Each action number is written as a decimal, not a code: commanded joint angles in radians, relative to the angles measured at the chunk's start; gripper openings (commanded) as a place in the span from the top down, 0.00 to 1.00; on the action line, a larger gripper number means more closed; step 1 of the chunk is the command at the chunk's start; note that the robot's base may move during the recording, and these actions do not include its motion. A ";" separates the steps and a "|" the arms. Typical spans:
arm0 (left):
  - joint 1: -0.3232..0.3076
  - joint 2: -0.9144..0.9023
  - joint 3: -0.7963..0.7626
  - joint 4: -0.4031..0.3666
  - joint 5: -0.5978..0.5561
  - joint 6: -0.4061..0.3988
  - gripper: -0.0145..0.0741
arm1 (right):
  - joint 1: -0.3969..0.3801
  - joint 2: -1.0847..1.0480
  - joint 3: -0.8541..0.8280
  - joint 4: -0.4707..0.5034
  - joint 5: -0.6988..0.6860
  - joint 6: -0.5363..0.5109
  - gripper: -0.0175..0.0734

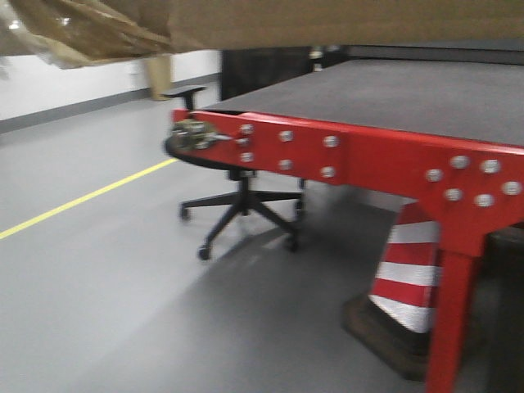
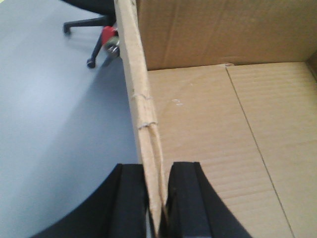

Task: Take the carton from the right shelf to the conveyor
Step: 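Carry the carton over the dark conveyor belt with both grippers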

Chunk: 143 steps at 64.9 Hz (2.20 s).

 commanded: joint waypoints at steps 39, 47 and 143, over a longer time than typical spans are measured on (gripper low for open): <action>0.013 -0.010 -0.005 0.390 -0.017 0.011 0.85 | -0.009 -0.029 -0.005 -0.080 0.009 -0.017 0.88; 0.013 -0.010 -0.005 0.390 -0.017 0.011 0.85 | -0.009 -0.029 -0.005 -0.080 0.009 -0.017 0.88; 0.013 -0.010 -0.005 0.390 -0.040 0.011 0.85 | -0.009 -0.029 -0.005 -0.080 0.009 -0.017 0.88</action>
